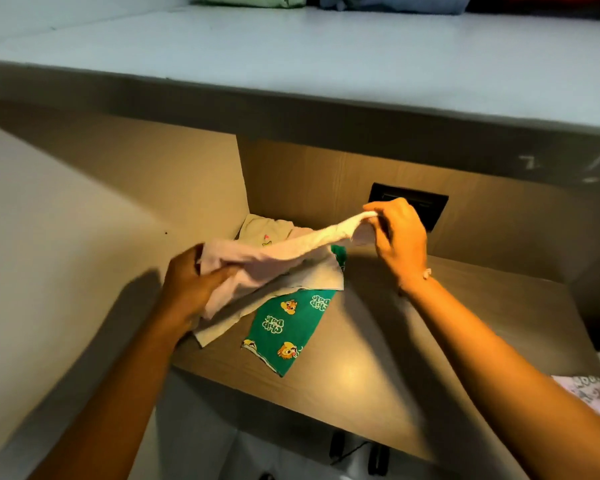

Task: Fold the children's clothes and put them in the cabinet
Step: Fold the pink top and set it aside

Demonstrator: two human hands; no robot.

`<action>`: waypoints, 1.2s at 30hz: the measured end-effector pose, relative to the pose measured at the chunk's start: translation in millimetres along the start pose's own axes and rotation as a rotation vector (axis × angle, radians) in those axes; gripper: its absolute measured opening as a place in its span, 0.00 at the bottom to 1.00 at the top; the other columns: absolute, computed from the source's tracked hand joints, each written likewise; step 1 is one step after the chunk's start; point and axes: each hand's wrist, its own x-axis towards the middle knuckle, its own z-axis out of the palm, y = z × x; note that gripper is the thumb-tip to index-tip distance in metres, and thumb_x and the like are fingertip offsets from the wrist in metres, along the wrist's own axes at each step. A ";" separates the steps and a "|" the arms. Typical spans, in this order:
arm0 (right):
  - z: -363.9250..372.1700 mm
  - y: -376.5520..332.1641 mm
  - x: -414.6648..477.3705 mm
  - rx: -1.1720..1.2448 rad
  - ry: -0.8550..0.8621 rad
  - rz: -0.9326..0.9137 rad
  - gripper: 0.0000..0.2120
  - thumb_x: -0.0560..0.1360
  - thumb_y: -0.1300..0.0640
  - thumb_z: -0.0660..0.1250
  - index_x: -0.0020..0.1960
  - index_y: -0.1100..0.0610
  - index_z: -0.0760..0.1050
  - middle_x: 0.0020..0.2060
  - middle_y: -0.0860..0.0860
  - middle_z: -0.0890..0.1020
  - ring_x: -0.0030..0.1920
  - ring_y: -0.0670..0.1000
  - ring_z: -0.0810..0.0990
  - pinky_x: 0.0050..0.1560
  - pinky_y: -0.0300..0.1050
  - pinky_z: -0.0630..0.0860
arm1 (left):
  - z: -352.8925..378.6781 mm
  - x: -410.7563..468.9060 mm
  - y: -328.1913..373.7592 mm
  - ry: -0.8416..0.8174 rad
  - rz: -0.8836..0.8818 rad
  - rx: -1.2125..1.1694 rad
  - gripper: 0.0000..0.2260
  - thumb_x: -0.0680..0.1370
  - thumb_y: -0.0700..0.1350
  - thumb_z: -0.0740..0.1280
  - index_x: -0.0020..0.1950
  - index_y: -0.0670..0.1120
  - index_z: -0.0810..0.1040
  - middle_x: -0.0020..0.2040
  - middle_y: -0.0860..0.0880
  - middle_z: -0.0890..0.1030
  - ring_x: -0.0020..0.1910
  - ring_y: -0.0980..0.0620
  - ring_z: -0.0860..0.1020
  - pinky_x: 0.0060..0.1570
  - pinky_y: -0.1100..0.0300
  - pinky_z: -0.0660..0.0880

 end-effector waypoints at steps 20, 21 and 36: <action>-153.9 3.7 -255.8 -0.276 -0.277 0.354 0.22 0.65 0.72 0.74 0.54 0.51 0.81 0.47 0.53 0.81 0.44 0.57 0.82 0.41 0.47 0.81 | 113.3 -61.0 -41.5 -0.736 0.411 0.554 0.22 0.72 0.30 0.66 0.52 0.57 0.81 0.69 0.51 0.75 0.74 0.48 0.64 0.74 0.50 0.61; -152.5 3.1 -276.5 -0.267 -0.374 0.345 0.27 0.62 0.72 0.74 0.55 0.49 0.80 0.49 0.51 0.82 0.47 0.55 0.82 0.46 0.48 0.81 | 113.1 -64.6 -51.5 -0.835 0.462 0.719 0.18 0.75 0.36 0.66 0.55 0.59 0.80 0.72 0.54 0.71 0.77 0.49 0.58 0.75 0.50 0.58; -76.1 109.5 -227.3 -0.475 -0.651 0.500 0.31 0.80 0.37 0.42 0.78 0.49 0.42 0.79 0.50 0.46 0.78 0.52 0.41 0.74 0.49 0.34 | 240.3 -54.9 -60.7 -0.651 0.641 0.931 0.34 0.77 0.67 0.36 0.79 0.51 0.40 0.80 0.48 0.39 0.78 0.47 0.36 0.75 0.50 0.36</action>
